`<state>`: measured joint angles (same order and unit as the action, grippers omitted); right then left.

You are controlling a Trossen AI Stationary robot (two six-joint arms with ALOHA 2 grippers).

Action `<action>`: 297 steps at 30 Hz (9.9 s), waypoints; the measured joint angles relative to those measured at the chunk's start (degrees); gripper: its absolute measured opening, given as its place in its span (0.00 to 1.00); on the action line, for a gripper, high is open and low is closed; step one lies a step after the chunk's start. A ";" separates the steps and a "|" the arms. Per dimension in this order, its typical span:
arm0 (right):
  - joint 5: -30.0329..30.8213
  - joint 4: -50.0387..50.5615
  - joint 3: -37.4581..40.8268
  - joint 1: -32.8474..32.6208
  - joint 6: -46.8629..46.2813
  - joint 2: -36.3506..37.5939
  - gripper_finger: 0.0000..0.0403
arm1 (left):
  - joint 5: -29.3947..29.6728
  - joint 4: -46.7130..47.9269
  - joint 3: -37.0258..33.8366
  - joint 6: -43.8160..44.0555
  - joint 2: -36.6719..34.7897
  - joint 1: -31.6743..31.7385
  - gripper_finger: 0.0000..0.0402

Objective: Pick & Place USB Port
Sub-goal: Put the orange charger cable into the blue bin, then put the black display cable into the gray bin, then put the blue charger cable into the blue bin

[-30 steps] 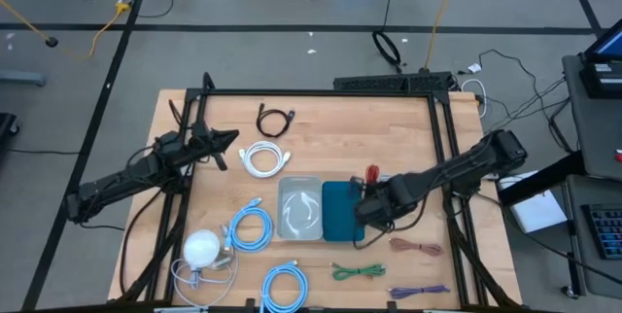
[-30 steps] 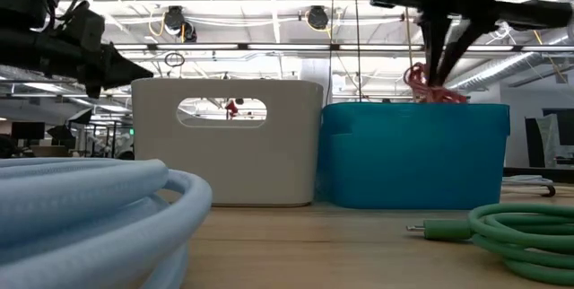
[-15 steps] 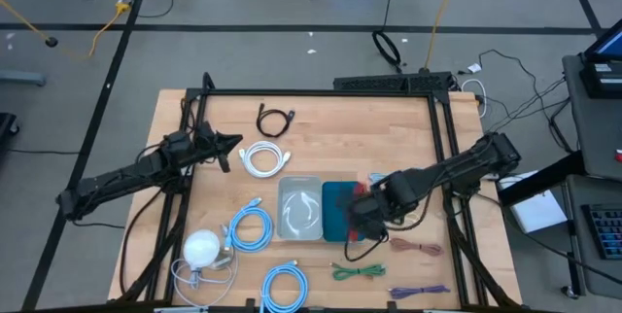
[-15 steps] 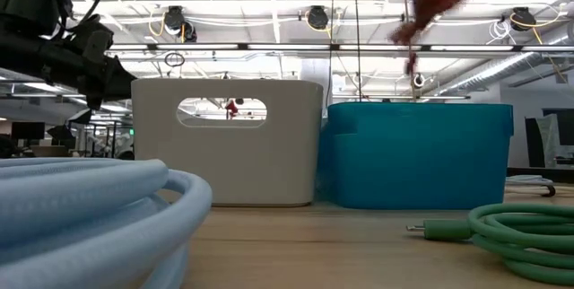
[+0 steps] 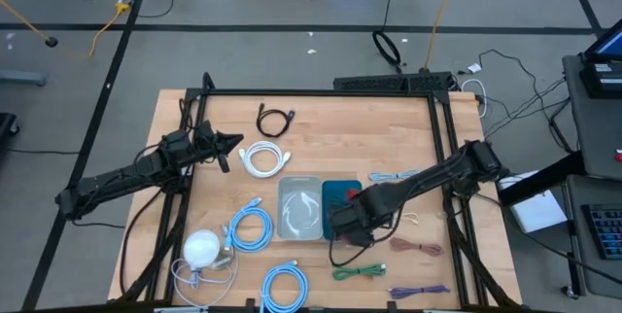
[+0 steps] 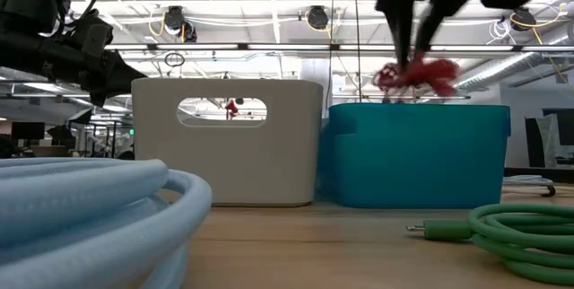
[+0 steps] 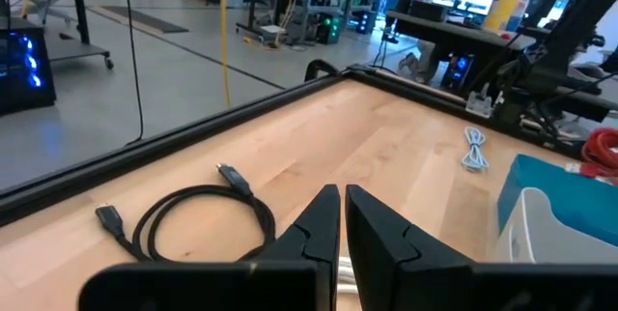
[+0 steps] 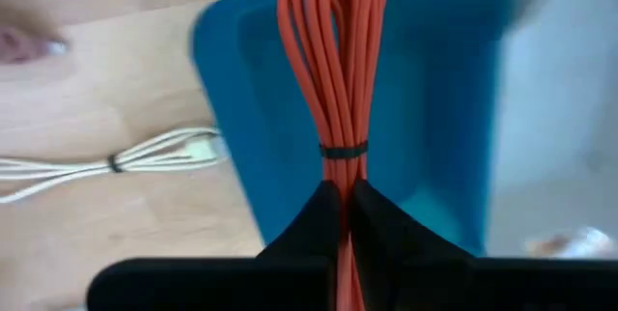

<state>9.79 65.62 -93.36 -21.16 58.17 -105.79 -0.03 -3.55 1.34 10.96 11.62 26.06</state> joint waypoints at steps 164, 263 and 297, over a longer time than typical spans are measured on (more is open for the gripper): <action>32.12 -89.23 62.36 -3.33 -60.34 38.04 0.42 | 15.69 25.68 59.32 -28.64 94.92 2.56 0.37; 32.14 -94.97 62.29 -3.55 -68.61 36.25 0.42 | 15.06 -3.62 42.27 -8.99 76.54 -51.08 0.01; 30.67 -93.90 62.36 -3.68 -69.51 36.21 0.42 | 39.13 40.63 64.91 -3.69 63.34 -48.04 0.20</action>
<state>40.46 -28.27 -31.00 -24.84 -11.34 -69.58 39.09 37.08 66.25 7.28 74.96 -21.97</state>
